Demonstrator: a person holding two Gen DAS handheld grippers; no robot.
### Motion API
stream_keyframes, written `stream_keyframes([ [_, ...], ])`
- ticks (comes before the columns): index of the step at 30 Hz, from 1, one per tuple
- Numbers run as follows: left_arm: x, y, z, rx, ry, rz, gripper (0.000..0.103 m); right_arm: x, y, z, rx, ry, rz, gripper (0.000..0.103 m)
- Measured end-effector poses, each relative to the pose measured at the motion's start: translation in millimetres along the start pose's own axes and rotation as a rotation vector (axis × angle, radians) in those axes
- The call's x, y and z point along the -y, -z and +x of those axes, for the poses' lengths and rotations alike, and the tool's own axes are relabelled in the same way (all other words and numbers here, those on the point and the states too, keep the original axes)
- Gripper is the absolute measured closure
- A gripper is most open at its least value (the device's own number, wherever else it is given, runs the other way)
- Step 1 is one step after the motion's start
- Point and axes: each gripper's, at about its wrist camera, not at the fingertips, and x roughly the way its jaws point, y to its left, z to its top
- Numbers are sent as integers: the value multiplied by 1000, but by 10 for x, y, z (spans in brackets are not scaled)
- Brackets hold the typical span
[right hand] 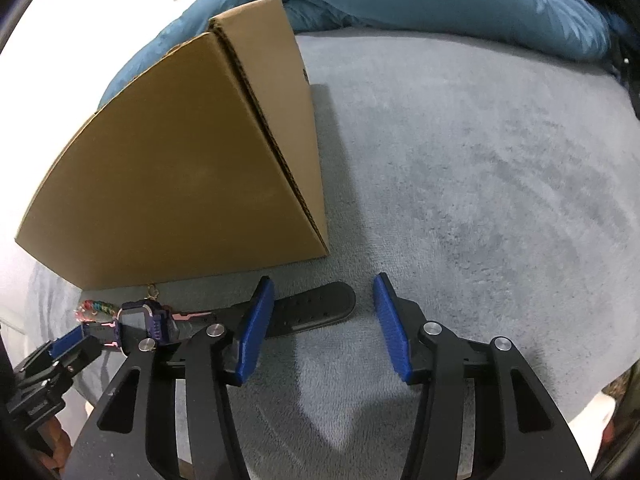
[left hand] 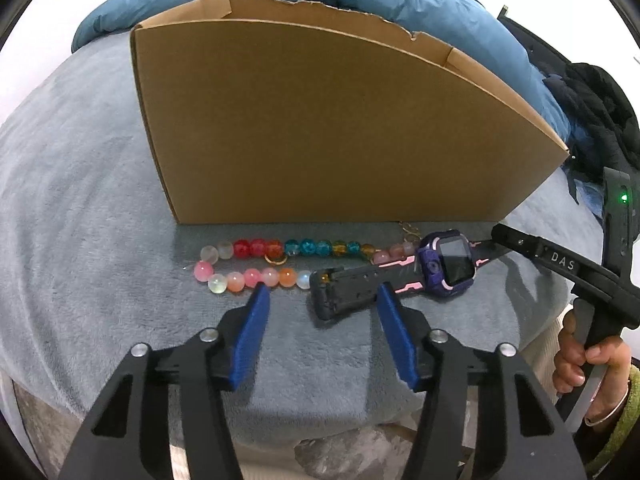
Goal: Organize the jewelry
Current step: 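Lower the left tool to the purple watch strap and close on it, then lift the purple watch with the left tool and carry it into the box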
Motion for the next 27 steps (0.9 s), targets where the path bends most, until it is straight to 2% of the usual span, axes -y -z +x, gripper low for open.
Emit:
stream_keyframes([
  [3,16,-29,-5,-12,32,-20,58,9,-1,-4,1,-10,1,59],
  [11,-16,-54,70,-44,58,-62,59,134,10,-88,7,-38,7,70],
  [16,20,-62,57,-44,29,-54,70,181,17,-180,15,-43,23,79],
  [18,40,-75,54,-40,15,-44,80,198,14,-208,16,-40,26,84],
  [20,65,-78,40,-41,8,-40,85,230,21,-263,20,-32,25,89],
  [27,120,-125,-19,-50,-39,-19,95,239,82,-366,55,-41,22,100],
])
